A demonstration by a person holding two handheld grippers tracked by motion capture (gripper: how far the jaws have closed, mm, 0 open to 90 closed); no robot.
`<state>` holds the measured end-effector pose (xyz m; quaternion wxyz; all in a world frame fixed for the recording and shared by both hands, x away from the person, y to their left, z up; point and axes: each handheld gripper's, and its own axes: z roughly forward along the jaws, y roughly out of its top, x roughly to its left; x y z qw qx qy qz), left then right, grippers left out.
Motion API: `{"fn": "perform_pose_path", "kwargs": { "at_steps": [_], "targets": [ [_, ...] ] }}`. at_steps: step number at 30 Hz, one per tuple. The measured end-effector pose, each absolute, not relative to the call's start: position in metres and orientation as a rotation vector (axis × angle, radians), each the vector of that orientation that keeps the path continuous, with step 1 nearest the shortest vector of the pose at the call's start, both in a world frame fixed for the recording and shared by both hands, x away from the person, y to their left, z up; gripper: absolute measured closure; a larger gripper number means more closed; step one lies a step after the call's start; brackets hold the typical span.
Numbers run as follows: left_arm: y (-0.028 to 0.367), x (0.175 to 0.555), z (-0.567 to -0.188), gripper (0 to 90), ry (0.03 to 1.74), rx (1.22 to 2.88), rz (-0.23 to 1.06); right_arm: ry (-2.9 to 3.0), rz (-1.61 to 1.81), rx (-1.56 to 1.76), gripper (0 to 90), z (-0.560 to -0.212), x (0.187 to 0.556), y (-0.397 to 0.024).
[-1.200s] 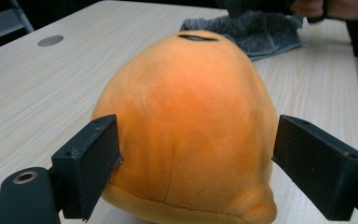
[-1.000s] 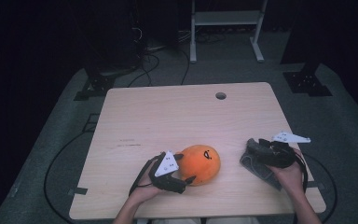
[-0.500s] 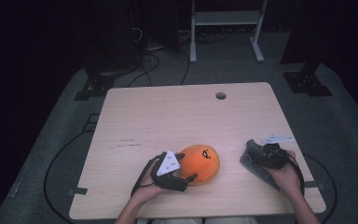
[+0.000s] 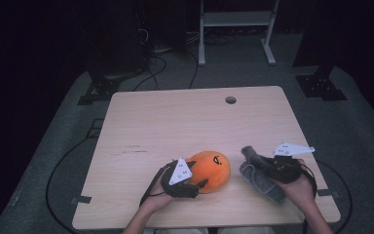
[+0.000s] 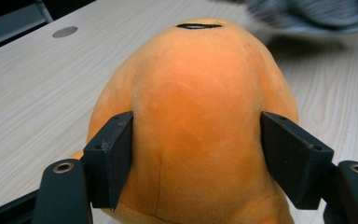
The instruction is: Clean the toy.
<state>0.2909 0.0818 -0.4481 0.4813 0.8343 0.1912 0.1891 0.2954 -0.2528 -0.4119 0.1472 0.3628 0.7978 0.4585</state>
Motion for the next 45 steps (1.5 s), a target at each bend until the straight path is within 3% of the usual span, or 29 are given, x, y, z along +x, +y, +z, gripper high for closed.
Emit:
{"fn": "perform_pose_path", "kwargs": {
  "at_steps": [1, 4, 6, 9, 13, 19, 28, 34, 40, 45],
  "targets": [
    [0.08, 0.293, -0.449, 28.9, 0.471, 2.026, 0.451, 2.358, 1.409, 0.894, 76.1, -0.401, 0.286, -0.228],
    [0.078, 0.292, -0.449, 29.2, 0.467, 2.026, 0.454, 2.382, 1.411, 0.803, 75.4, -0.399, 0.282, -0.205],
    [0.078, 0.289, -0.449, 29.8, 0.46, 2.041, 0.476, 2.381, 1.256, 0.777, 74.7, -0.414, 0.286, -0.185],
    [0.075, 0.288, -0.449, 29.9, 0.462, 2.04, 0.481, 2.38, 1.285, 0.916, 75.8, -0.432, 0.301, -0.201],
    [0.075, 0.29, -0.449, 29.6, 0.46, 2.044, 0.469, 2.333, 1.242, 0.999, 76.2, -0.431, 0.299, -0.218],
    [0.076, 0.291, -0.451, 29.5, 0.474, 2.043, 0.455, 2.383, 1.268, 0.796, 75.5, -0.422, 0.287, -0.181],
    [0.077, 0.292, -0.451, 29.6, 0.471, 2.044, 0.452, 2.35, 1.247, 1.005, 76.0, -0.435, 0.297, -0.209],
    [0.082, 0.294, -0.452, 29.4, 0.481, 2.045, 0.43, 2.364, 1.334, 0.899, 75.7, -0.425, 0.294, -0.189],
    [0.081, 0.296, -0.452, 29.2, 0.48, 2.044, 0.427, 2.351, 1.273, 1.053, 76.0, -0.44, 0.301, -0.209],
    [0.08, 0.295, -0.452, 29.1, 0.484, 2.045, 0.438, 2.36, 1.368, 0.944, 75.7, -0.43, 0.284, -0.202]
  ]
}}
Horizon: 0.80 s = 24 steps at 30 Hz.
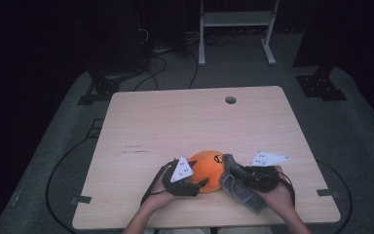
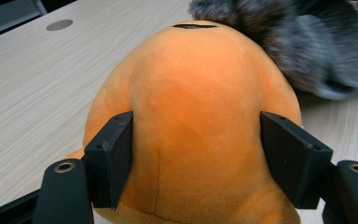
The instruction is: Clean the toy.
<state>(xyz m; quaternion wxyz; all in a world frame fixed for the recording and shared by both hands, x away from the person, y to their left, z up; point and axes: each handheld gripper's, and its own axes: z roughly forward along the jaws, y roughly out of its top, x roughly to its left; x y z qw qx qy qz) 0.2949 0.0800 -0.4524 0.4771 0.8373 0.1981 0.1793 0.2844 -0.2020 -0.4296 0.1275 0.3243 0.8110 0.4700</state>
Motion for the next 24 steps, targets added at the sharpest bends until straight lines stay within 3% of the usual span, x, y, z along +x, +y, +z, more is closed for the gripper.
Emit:
{"fn": "perform_pose_path", "kwargs": {
  "at_steps": [3, 9, 15, 24],
  "targets": [
    [0.08, 0.295, -0.452, 29.2, 0.487, 2.046, 0.436, 2.375, 1.336, 0.91, 75.6, -0.432, 0.285, -0.192],
    [0.079, 0.296, -0.452, 29.1, 0.497, 2.04, 0.428, 2.345, 1.265, 1.08, 75.9, -0.447, 0.299, -0.212],
    [0.08, 0.294, -0.453, 29.0, 0.489, 2.05, 0.434, 2.346, 1.37, 0.964, 75.6, -0.434, 0.29, -0.198],
    [0.074, 0.289, -0.451, 29.0, 0.428, 2.079, 0.459, 2.29, 1.423, 1.085, 75.6, -0.437, 0.301, -0.214]
  ]
}}
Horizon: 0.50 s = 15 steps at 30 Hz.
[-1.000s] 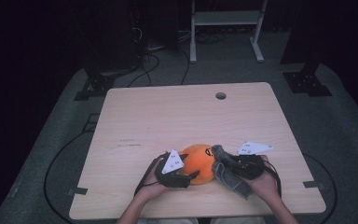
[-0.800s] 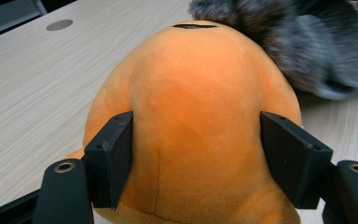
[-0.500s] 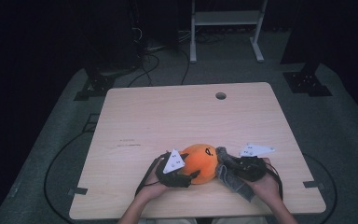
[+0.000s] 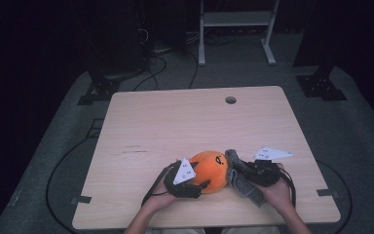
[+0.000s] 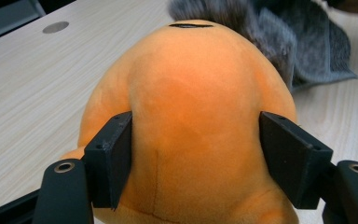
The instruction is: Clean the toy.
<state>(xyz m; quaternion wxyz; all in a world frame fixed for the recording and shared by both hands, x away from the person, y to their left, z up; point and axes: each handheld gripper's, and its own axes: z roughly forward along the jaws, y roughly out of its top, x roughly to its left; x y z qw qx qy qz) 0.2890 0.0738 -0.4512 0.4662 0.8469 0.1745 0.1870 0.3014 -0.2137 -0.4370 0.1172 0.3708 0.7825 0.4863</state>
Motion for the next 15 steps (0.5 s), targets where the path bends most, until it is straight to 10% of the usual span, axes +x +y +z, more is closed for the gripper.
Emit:
{"fn": "perform_pose_path", "kwargs": {
  "at_steps": [15],
  "targets": [
    [0.079, 0.298, -0.439, 24.6, 0.488, 2.023, 0.408, 2.408, 1.302, 1.039, 75.7, -0.445, 0.29, -0.213]
  ]
}}
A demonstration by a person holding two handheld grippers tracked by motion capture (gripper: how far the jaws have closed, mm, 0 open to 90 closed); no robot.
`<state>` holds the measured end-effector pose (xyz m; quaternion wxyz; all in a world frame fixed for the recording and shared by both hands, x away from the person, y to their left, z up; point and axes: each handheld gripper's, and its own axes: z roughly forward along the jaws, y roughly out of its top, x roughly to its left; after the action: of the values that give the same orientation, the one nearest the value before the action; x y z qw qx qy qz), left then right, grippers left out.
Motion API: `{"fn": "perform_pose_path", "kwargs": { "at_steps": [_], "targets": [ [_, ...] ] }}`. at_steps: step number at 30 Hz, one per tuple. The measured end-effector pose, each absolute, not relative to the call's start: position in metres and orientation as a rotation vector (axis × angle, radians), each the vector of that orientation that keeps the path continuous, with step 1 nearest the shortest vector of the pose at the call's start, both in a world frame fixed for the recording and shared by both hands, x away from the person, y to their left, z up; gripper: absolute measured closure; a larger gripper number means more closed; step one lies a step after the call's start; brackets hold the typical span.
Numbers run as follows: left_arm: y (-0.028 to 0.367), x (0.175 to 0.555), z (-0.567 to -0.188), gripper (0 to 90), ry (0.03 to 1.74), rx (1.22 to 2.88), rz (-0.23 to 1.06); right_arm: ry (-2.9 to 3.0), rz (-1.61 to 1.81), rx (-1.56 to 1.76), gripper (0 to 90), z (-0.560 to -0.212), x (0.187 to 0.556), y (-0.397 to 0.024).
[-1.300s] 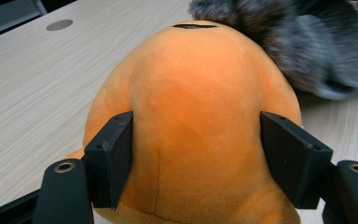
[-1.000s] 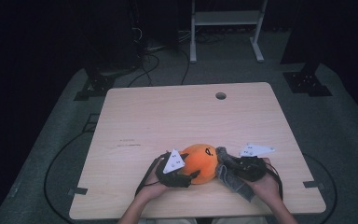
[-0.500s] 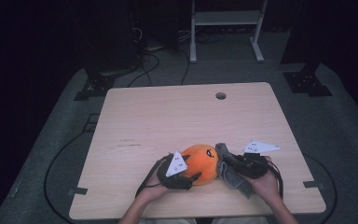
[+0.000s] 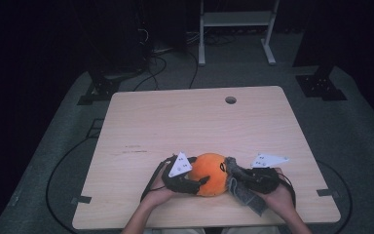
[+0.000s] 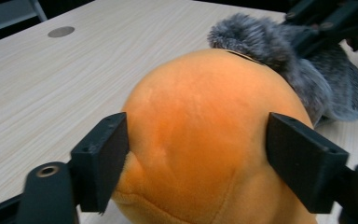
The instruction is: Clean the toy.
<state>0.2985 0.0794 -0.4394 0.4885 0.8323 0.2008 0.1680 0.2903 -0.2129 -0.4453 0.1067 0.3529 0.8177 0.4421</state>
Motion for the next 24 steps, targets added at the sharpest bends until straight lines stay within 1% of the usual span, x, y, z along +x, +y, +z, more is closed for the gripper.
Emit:
{"fn": "perform_pose_path", "kwargs": {
  "at_steps": [3, 5, 7, 9, 12, 13, 14, 16, 19, 21, 22, 23, 24],
  "targets": [
    [0.075, 0.293, -0.441, 27.1, 0.437, 2.052, 0.42, 2.395, 1.283, 1.097, 75.8, -0.445, 0.293, -0.222],
    [0.073, 0.289, -0.441, 28.1, 0.396, 2.068, 0.44, 2.361, 1.392, 1.073, 75.8, -0.436, 0.292, -0.225],
    [0.067, 0.283, -0.441, 29.1, 0.326, 2.092, 0.459, 2.349, 1.52, 0.956, 75.6, -0.419, 0.287, -0.215],
    [0.066, 0.282, -0.441, 29.2, 0.311, 2.101, 0.468, 2.359, 1.518, 0.923, 75.5, -0.417, 0.286, -0.21],
    [0.066, 0.281, -0.441, 29.6, 0.301, 2.101, 0.467, 2.398, 1.45, 0.895, 75.4, -0.423, 0.287, -0.202],
    [0.067, 0.281, -0.441, 29.6, 0.306, 2.096, 0.463, 2.399, 1.457, 0.961, 75.4, -0.429, 0.292, -0.211],
    [0.067, 0.282, -0.441, 29.6, 0.309, 2.091, 0.458, 2.399, 1.457, 0.961, 75.4, -0.429, 0.292, -0.211],
    [0.068, 0.283, -0.441, 29.6, 0.315, 2.088, 0.448, 2.387, 1.382, 1.061, 75.6, -0.437, 0.296, -0.226],
    [0.07, 0.283, -0.441, 29.5, 0.313, 2.09, 0.439, 2.374, 1.399, 1.055, 75.6, -0.436, 0.294, -0.228],
    [0.072, 0.284, -0.44, 28.8, 0.311, 2.083, 0.423, 2.377, 1.434, 1.011, 75.5, -0.432, 0.292, -0.223],
    [0.074, 0.284, -0.438, 27.0, 0.308, 2.075, 0.417, 2.389, 1.415, 0.987, 75.5, -0.431, 0.291, -0.219],
    [0.077, 0.286, -0.435, 19.2, 0.315, 2.062, 0.423, 2.408, 1.389, 0.967, 75.5, -0.434, 0.291, -0.216],
    [0.08, 0.288, -0.432, 18.1, 0.339, 2.046, 0.426, 2.411, 1.385, 0.965, 75.5, -0.435, 0.29, -0.216]
  ]
}}
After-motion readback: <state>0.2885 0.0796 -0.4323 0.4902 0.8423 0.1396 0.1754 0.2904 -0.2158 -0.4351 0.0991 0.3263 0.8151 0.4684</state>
